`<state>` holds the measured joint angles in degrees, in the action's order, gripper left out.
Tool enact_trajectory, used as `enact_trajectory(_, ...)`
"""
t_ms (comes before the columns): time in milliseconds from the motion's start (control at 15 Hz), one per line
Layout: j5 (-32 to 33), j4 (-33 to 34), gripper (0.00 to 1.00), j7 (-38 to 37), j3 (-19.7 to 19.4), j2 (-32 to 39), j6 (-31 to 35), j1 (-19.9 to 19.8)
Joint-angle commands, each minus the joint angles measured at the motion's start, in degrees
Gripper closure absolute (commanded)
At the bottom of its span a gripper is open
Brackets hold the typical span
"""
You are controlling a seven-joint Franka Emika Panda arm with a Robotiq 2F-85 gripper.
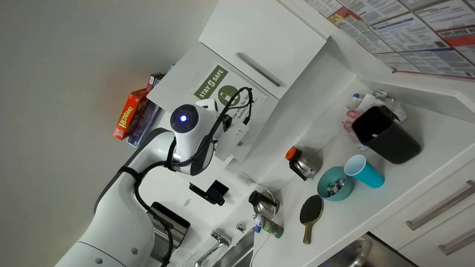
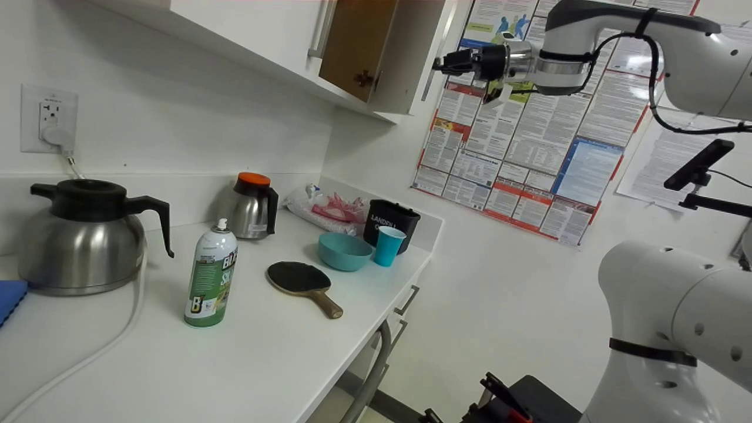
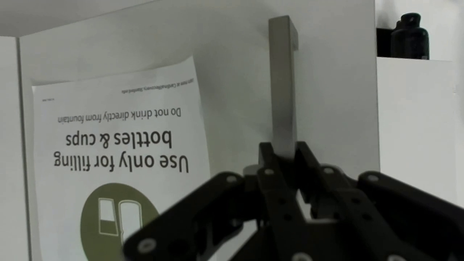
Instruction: Open the second upper cabinet door
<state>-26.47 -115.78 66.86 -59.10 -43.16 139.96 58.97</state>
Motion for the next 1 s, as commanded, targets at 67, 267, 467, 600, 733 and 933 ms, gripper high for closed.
enact_trajectory(67, -2.56, -0.53, 0.46, -13.09, 5.19, -0.81, -3.58, -6.57)
enact_trajectory(267, -4.38, -0.47, 0.23, -19.0, 7.88, -1.43, -3.42, -9.97)
enact_trajectory(467, -2.19, -1.66, 0.02, -28.92, 14.34, 2.66, 0.11, -19.0)
enact_trajectory(600, 0.18, -2.8, 0.0, -32.35, 19.76, 3.74, 1.82, -24.94)
enact_trajectory(733, 2.91, -3.79, 0.0, -35.85, 25.73, 4.77, 1.45, -31.79)
enact_trajectory(933, 8.42, -5.15, 0.0, -41.4, 35.15, 5.21, -1.01, -43.08)
